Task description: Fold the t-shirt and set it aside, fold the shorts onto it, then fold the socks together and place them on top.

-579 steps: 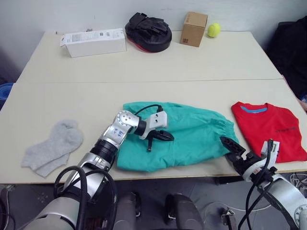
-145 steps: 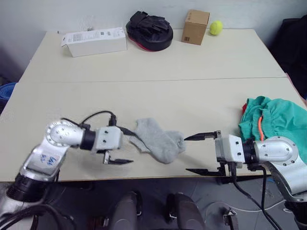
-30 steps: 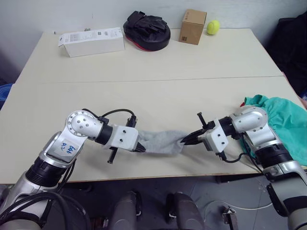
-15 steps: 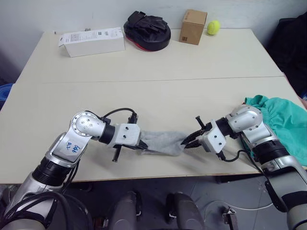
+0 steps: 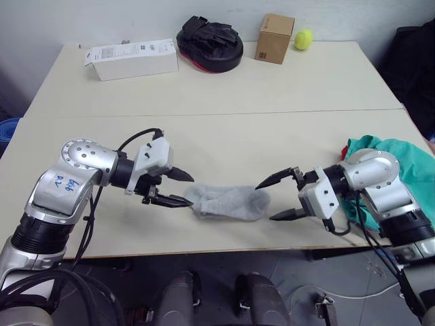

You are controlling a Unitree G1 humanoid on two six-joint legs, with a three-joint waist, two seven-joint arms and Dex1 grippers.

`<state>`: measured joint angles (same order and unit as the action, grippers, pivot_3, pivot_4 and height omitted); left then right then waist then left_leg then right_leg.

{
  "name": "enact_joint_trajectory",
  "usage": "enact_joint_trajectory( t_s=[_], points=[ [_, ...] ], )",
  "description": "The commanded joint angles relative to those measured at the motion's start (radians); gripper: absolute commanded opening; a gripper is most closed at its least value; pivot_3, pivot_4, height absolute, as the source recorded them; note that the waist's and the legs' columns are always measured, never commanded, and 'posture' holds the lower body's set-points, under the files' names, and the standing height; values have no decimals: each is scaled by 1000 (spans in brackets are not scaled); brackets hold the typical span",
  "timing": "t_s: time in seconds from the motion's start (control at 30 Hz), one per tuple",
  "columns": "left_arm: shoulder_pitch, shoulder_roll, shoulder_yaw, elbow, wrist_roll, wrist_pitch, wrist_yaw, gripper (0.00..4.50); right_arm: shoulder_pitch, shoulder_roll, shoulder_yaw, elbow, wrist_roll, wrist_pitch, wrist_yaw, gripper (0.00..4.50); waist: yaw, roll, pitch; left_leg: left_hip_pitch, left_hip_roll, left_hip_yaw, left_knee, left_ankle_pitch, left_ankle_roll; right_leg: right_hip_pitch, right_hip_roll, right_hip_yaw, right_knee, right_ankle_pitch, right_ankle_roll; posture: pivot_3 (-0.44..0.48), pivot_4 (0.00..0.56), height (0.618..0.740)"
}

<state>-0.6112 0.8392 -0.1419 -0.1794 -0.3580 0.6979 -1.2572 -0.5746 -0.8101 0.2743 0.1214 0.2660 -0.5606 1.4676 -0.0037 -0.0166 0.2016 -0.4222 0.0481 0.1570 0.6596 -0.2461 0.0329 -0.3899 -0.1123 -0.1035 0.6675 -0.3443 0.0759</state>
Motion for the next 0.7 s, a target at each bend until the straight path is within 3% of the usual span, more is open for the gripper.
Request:
enact_joint_trajectory(
  t_s=[0.03,0.23,0.5,0.6,0.7],
  points=[
    [-38,-25,-37,39,4,59,30,3104,20,-10,-46,-116,23,49,-49,4029,0,0,0,0,0,0,0,0,0,0,0,0,0,0,0,0,150,740],
    [-114,-123,-104,151,0,148,56,3104,42,7,-53,-198,1,106,-109,4029,2,0,0,0,0,0,0,0,0,0,0,0,0,0,0,0,150,740],
    [-166,-177,-173,292,81,70,63,3104,110,-13,-73,-299,-2,172,-162,4029,0,0,0,-1,0,0,0,0,0,-1,0,0,0,0,0,0,150,740],
    [-174,-188,-195,310,90,62,42,2541,126,-15,-84,-320,-7,191,-175,4070,0,0,0,-1,0,0,0,0,0,-1,1,0,0,0,0,0,150,740],
    [-175,-200,-212,328,107,43,36,2541,136,-16,-88,-336,-11,204,-187,4070,1,0,0,-1,0,0,1,0,0,-1,0,0,0,0,0,0,150,740]
  ],
)
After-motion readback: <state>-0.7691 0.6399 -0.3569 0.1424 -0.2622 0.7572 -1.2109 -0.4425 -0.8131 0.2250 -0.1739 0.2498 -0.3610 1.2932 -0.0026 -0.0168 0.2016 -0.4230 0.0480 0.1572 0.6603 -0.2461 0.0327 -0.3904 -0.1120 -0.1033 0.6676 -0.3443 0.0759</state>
